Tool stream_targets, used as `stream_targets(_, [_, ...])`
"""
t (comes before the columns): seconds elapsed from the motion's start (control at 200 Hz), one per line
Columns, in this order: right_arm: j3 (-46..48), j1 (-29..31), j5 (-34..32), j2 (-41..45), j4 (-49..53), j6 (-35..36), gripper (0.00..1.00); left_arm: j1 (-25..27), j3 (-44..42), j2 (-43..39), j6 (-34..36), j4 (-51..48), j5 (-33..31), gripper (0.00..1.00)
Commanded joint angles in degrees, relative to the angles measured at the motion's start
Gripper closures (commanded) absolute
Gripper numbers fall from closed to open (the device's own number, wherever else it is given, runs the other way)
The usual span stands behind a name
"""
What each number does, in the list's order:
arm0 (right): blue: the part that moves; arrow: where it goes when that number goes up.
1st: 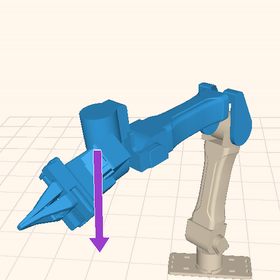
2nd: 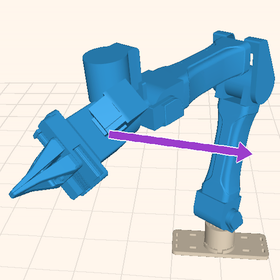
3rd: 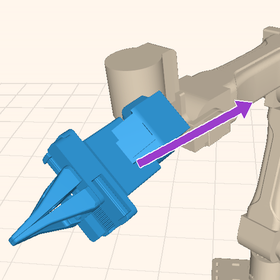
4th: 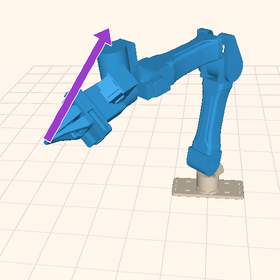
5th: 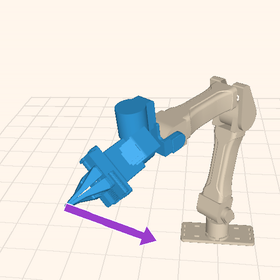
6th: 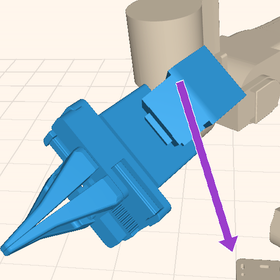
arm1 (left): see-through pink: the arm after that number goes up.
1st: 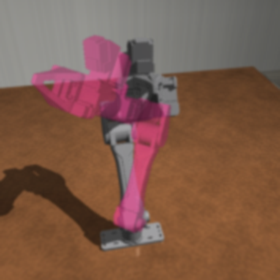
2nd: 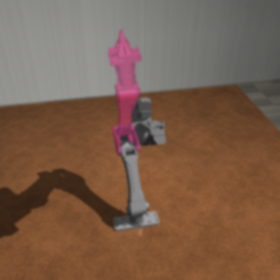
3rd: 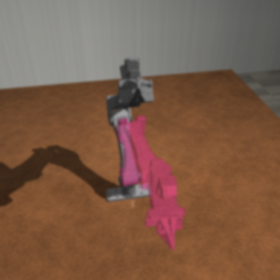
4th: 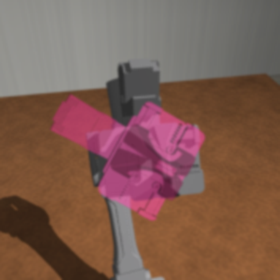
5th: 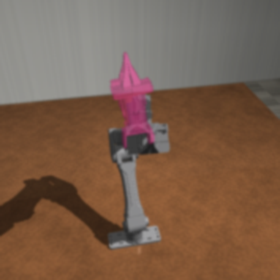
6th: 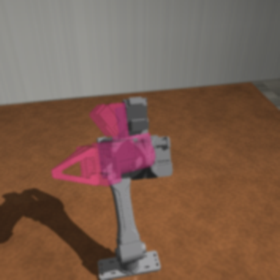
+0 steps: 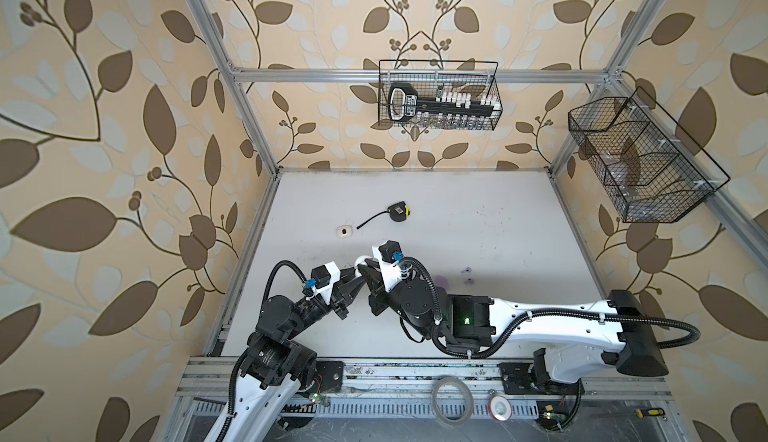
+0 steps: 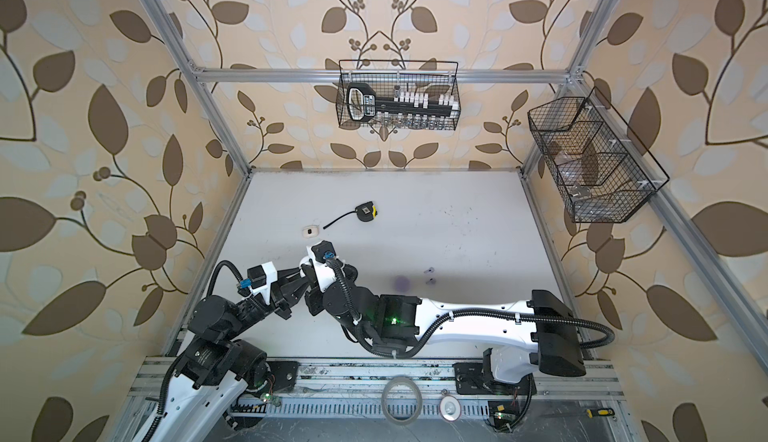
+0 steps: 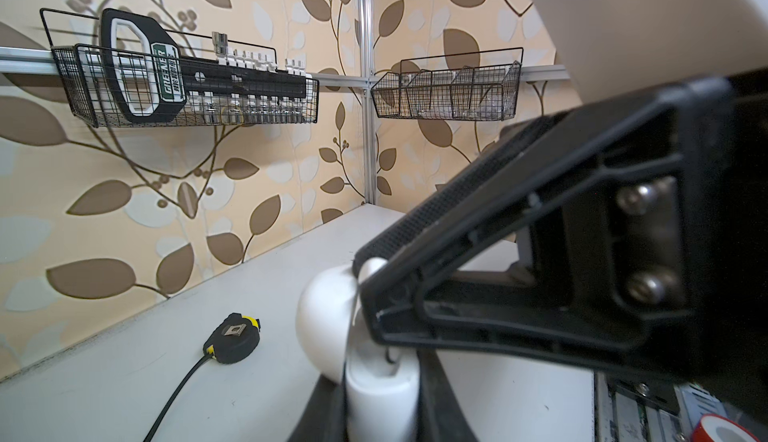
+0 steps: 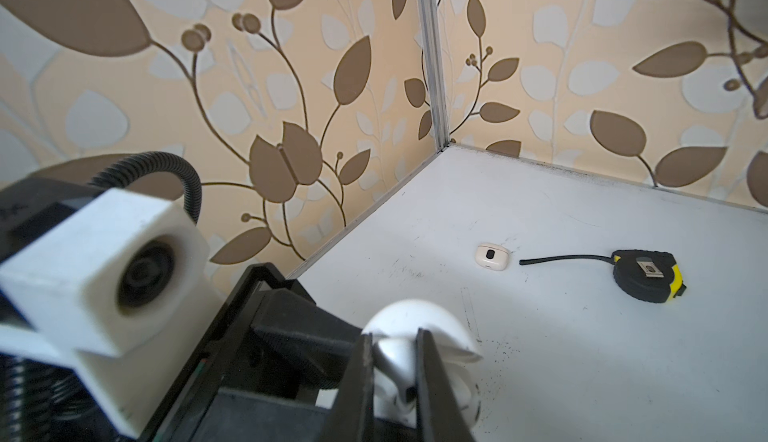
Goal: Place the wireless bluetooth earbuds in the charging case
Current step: 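Lower the white earbud into the empty slot of the case, then open the right gripper to release the earbud into the case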
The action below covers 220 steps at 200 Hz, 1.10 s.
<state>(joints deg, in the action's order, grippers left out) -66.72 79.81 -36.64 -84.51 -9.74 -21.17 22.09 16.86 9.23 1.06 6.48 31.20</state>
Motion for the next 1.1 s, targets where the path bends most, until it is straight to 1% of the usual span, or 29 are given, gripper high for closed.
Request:
stream_targets(0.0, [1.05, 0.42, 2.37, 0.06, 0.52, 0.45, 0.87, 0.15, 3.11, -0.27, -0.23, 4.14, 1.57, 1.0])
stream_targets(0.1, [1.09, 0.5, 2.41, -0.29, 0.43, 0.42, 0.86, 0.15, 3.09, -0.36, -0.19, 4.1, 1.74, 1.0])
stream_targets(0.195, [1.23, 0.47, 2.0, -0.21, 0.52, 0.25, 0.79, 0.15, 3.09, -0.53, -0.23, 4.15, 1.76, 1.0])
stream_targets(0.31, [1.39, 0.44, 1.66, -0.04, 0.51, 0.16, 0.74, 0.15, 2.99, -0.71, -0.26, 4.15, 1.76, 1.0])
stream_targets(0.565, [1.22, 0.45, 1.43, 0.39, 0.59, 0.89, 0.73, 0.15, 2.89, -0.71, -0.16, 4.22, 1.76, 1.0])
stream_targets(0.745, [-0.41, 1.99, -1.54, 5.06, 4.73, 3.09, 0.7, 0.15, 2.61, -1.01, 1.51, 4.05, 2.49, 1.0])
stream_targets(0.81, [-0.9, 2.19, -2.0, 7.43, 6.99, 3.18, 0.69, 0.15, 2.07, -1.44, 2.5, 4.52, 3.88, 1.0])
stream_targets(0.9, [-1.31, 1.78, -3.37, 10.19, 11.71, 2.27, 0.69, 0.15, 1.16, -1.92, 3.81, 6.11, 7.71, 1.0])
stream_targets(0.98, [-1.11, -0.64, -2.99, 12.06, 16.62, -0.02, 0.69, 0.15, 0.36, -1.87, 3.71, 8.47, 11.28, 1.0])
stream_targets(1.01, [-0.37, -1.99, -2.05, 12.76, 17.64, -0.9, 0.69, 0.15, 0.23, -1.64, 3.64, 9.43, 12.68, 1.0])
stream_targets(1.095, [2.13, -7.06, 5.77, 14.64, 19.14, -3.08, 0.71, 0.15, 0.05, -0.23, 3.15, 11.66, 16.39, 1.0])
